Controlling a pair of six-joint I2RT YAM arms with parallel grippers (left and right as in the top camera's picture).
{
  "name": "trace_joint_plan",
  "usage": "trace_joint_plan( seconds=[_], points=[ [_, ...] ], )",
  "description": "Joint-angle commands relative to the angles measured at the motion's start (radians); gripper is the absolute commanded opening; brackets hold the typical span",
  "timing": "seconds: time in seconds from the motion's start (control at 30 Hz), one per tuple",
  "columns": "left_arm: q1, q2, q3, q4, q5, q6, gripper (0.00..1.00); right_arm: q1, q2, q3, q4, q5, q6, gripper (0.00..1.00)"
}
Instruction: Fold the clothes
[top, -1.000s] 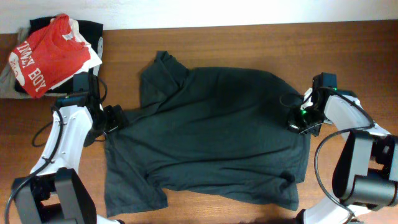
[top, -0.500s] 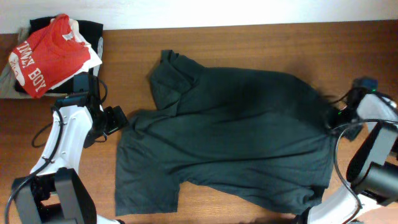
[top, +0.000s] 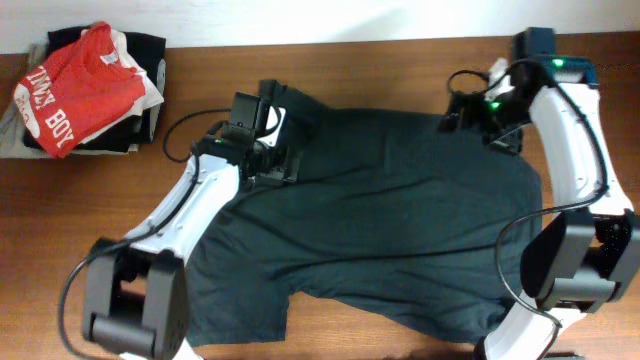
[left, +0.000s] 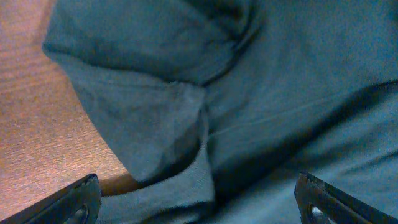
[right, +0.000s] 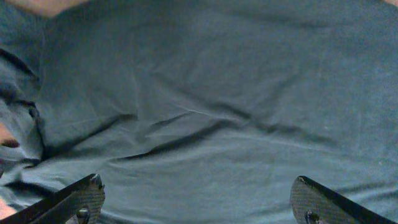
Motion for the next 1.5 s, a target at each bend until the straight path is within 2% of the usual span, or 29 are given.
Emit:
trace_joint_plan(
  seconds=[0.0,0.23,0.3,0.37,0.47,0.57,0.73,0.9,0.93,0.97,1.1,1.17,1.23,1.27,1.3,1.33,1.37,1.4,1.47],
  points=[
    [0.002,0.114,0.010,0.037,0.004,0.093,0.99,0.057,-0.004,-0.009,0.000,0.064,-0.004,0.99],
    [0.002,0.217,0.010,0.060,-0.003,0.092,0.98,0.072,-0.004,-0.011,-0.003,0.064,-0.004,0.99],
    [0.002,0.217,0.010,0.070,-0.021,0.092,0.79,0.072,-0.004,-0.037,0.003,0.064,-0.004,0.99],
    [0.002,0.217,0.010,0.070,-0.046,0.092,0.52,0.072,-0.004,-0.089,0.024,0.068,-0.004,0.99],
    [0.011,0.217,0.010,0.069,-0.066,0.092,0.24,0.072,-0.004,-0.178,0.072,0.068,-0.003,0.99],
    [0.050,0.217,0.015,0.064,-0.082,0.087,0.05,0.072,-0.004,-0.251,0.112,0.068,0.000,0.99],
    [0.187,0.216,0.112,-0.021,-0.082,0.087,0.02,0.072,-0.004,-0.380,0.207,0.068,0.000,0.99],
    [0.339,0.216,0.118,-0.018,-0.140,0.088,0.01,0.072,-0.004,-0.441,0.237,0.075,0.000,0.99],
    [0.369,0.216,0.118,-0.010,-0.143,0.088,0.43,0.072,-0.004,-0.441,0.237,0.075,0.000,0.99],
    [0.388,0.216,0.119,-0.004,-0.143,0.088,0.99,0.072,-0.004,-0.441,0.236,0.075,0.000,0.99],
    [0.417,0.207,0.176,-0.113,-0.143,0.025,0.99,0.072,-0.004,-0.441,0.238,0.076,0.000,0.99],
    [0.417,0.170,0.230,-0.252,-0.143,-0.020,0.99,0.072,-0.004,-0.441,0.250,0.094,0.000,0.99],
    [0.412,0.158,0.236,-0.428,-0.028,-0.080,0.99,0.072,-0.004,-0.441,0.264,0.093,0.008,1.00],
    [0.410,0.158,0.230,-0.495,0.032,-0.082,0.94,0.072,-0.004,-0.441,0.269,0.093,0.008,1.00],
    [0.410,0.158,0.225,-0.545,0.064,-0.082,0.81,0.072,-0.004,-0.441,0.270,0.093,0.008,1.00],
    [0.410,0.158,0.216,-0.580,0.081,-0.082,0.57,0.072,-0.004,-0.441,0.270,0.093,0.008,1.00],
    [0.408,0.158,0.199,-0.598,0.079,-0.086,0.39,0.072,-0.004,-0.441,0.270,0.093,0.008,1.00],
    [0.408,0.158,0.170,-0.593,0.079,-0.090,0.31,0.072,-0.004,-0.441,0.270,0.093,0.008,1.00],
    [0.408,0.168,0.101,-0.517,0.079,-0.095,0.26,0.072,-0.004,-0.441,0.270,0.093,0.007,1.00]
  ],
)
